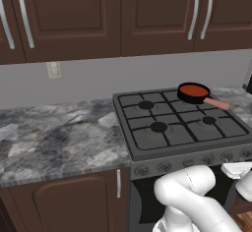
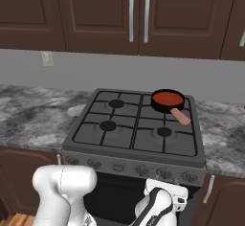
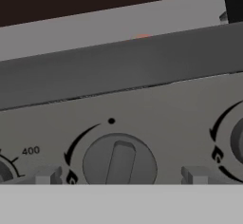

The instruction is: Wait until the marinara sauce is simmered to a deep red color and then turn off the stove.

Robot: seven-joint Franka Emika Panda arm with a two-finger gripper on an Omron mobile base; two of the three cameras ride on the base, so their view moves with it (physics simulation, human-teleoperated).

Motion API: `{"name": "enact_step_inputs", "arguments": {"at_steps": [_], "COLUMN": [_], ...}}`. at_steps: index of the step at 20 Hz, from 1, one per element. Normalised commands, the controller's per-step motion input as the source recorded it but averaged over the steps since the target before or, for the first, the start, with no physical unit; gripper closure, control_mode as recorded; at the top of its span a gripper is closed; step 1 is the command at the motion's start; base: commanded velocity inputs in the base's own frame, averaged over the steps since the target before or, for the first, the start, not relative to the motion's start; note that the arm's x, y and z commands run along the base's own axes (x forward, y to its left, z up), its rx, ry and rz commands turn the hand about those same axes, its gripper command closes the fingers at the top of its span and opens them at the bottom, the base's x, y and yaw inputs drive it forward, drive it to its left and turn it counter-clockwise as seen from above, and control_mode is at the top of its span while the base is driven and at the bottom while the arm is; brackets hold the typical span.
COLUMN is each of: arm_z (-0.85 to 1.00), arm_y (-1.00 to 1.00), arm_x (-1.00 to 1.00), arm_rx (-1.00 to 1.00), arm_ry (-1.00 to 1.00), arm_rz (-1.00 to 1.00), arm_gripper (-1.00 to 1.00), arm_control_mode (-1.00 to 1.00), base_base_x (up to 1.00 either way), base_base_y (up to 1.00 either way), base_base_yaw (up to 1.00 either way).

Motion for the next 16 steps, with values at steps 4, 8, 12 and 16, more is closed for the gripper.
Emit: {"name": "enact_step_inputs", "arguments": {"at_steps": [4,8,12,16], "arm_z": [0.0,0.0,0.0,0.0], "arm_y": [0.0,0.0,0.0,0.0], "arm_x": [0.0,0.0,0.0,0.0], "arm_rx": [0.0,-0.04,-0.04,-0.08], "arm_ry": [0.0,0.0,0.0,0.0], "arm_rz": [0.0,0.0,0.0,0.0], "arm_gripper": [-1.0,-1.0,-1.0,-1.0], "arm_control_mode": [-1.0,-1.0,-1.0,-1.0], "base_base_x": [0.0,0.0,0.0,0.0], "base_base_y": [0.0,0.0,0.0,0.0], "base_base_yaw": [0.0,0.0,0.0,0.0]}}
